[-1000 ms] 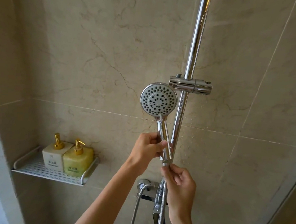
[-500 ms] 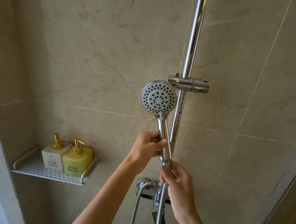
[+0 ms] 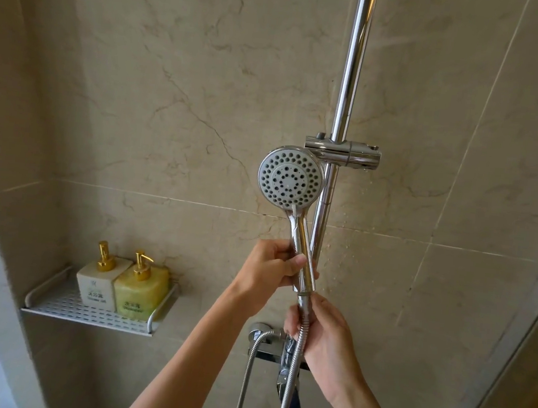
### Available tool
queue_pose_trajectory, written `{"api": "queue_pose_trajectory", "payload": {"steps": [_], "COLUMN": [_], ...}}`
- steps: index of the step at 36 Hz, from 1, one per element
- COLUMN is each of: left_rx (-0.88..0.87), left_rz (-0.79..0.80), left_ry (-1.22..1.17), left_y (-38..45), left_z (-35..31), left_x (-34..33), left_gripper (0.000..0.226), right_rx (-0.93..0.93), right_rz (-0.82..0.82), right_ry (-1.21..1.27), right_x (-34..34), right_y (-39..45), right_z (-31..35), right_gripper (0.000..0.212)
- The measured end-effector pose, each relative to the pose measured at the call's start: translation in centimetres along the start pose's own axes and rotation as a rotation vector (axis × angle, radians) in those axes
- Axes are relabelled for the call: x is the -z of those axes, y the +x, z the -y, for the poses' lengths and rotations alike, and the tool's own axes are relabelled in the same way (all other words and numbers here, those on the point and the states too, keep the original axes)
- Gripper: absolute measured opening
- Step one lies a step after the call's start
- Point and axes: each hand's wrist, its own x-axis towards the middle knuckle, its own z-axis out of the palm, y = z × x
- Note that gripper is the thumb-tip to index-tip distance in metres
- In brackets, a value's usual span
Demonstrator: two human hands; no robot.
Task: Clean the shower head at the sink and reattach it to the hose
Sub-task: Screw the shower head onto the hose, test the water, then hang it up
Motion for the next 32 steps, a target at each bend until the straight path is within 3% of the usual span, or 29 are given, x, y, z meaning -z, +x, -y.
{"api": "queue_pose_trajectory", "payload": {"steps": [4,8,15,23,26,32], "left_rx": [0.006,0.009,0.005,-0.002,0.000,-0.012], "left_rz": [0.003,-0.002,0.011,0.002,-0.001,0.001], "left_ry": [0.005,0.022,0.038,0.013,0.011,0.005], "left_y": [-0.1,0.0,0.0,-0.1,0.0,0.2], "left_z": [0.2,0.2,-0.2,-0.1,-0.1,-0.4], "left_x": [-0.2,-0.3,-0.1,-0.2,-0.2,-0.2], "left_gripper": [0.014,0.017,0.017,0.018,0.018,0.018], "right_rx": [0.018,0.029,-0.063,0.051,0.053,0.030], "right_rz": [-0.044,-0.068,-0.104,-0.025,-0.060,-0.067], "right_ry": [-0.111,-0.121,-0.160,-0.132,-0.111,-0.077], "right_x": [0.1,0.2,0.6,1.0,1.1,0.9], "right_y": [0.2,0.3,0.4,-0.1,0.0,0.0], "right_z": [-0.3,-0.9,-0.3,0.3,0.3,0.6], "right_gripper": [0.026,0.014,0.039,0.020,0.032,0.026]}}
